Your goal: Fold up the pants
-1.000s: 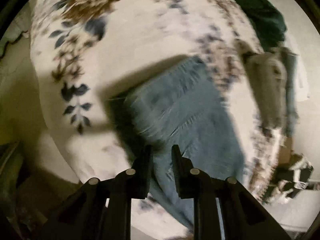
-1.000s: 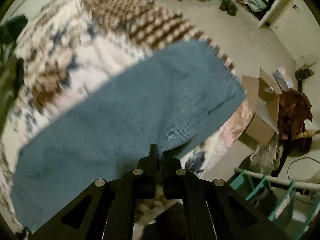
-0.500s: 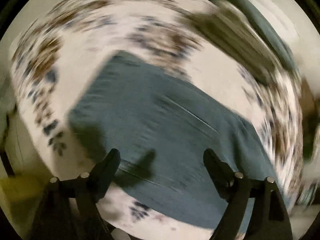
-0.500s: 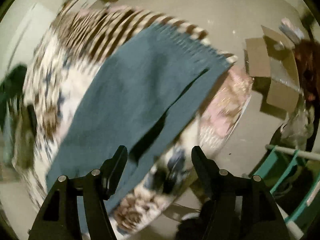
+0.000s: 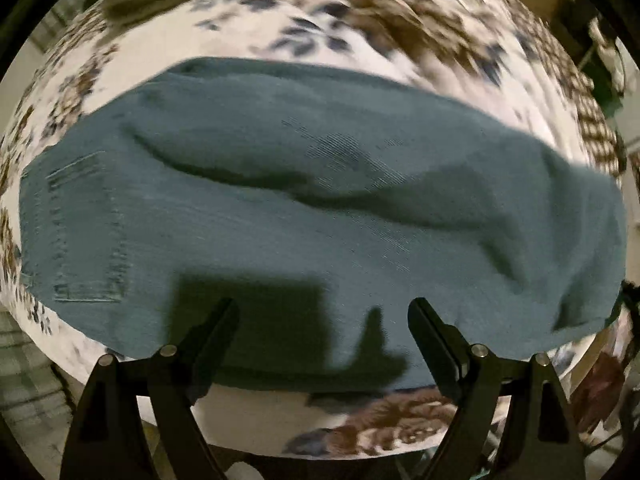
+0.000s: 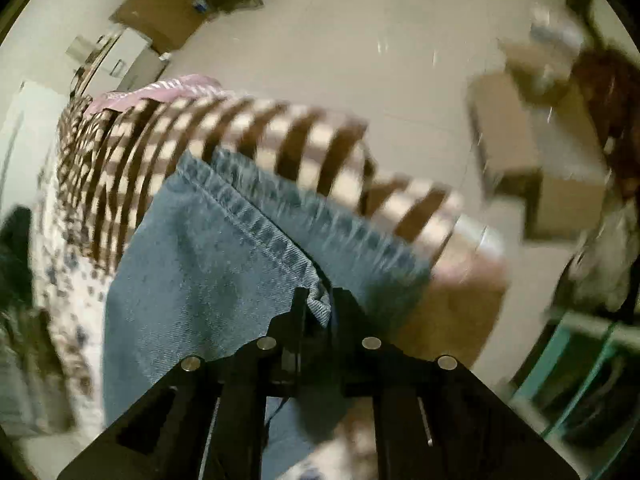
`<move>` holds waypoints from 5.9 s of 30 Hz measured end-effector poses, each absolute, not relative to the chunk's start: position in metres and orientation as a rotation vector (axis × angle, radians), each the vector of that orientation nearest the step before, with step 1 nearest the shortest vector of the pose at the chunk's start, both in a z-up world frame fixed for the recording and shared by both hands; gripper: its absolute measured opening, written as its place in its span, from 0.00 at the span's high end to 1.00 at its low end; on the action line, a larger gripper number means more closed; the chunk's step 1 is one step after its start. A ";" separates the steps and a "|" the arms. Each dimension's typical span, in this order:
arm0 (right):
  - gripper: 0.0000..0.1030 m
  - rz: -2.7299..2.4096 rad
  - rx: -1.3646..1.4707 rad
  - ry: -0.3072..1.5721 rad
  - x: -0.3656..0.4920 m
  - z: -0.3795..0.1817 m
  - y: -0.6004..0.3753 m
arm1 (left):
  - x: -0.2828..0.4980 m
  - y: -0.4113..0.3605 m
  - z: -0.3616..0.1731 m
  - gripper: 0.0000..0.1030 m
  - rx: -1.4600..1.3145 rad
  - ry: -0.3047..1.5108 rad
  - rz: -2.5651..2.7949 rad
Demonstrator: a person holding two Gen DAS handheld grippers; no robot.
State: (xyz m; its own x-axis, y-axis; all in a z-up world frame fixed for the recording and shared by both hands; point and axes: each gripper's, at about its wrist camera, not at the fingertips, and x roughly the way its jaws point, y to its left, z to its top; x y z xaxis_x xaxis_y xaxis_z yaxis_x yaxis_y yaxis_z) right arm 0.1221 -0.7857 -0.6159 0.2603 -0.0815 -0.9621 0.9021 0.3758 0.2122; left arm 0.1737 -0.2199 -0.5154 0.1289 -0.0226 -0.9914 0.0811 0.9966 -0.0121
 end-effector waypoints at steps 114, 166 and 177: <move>0.92 -0.471 1.194 0.854 0.138 -0.680 -0.779 | 0.221 -0.349 -0.588 0.00 0.114 1.504 -0.169; 0.17 -0.080 0.427 1.312 0.227 -0.622 -0.408 | 0.234 -0.010 -0.523 0.06 -0.078 1.264 -0.132; 0.75 -0.022 0.619 1.310 0.263 -0.650 -0.462 | 0.236 0.003 -0.520 0.80 -0.220 1.198 -0.218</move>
State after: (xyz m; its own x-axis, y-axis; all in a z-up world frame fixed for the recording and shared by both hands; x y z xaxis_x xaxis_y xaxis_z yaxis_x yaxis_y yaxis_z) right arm 0.2625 -0.4622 -0.6496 0.2813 0.3243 -0.9031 0.3545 0.8394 0.4119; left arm 0.2359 0.0026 -0.5204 0.3485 -0.2820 -0.8939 0.0507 0.9579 -0.2825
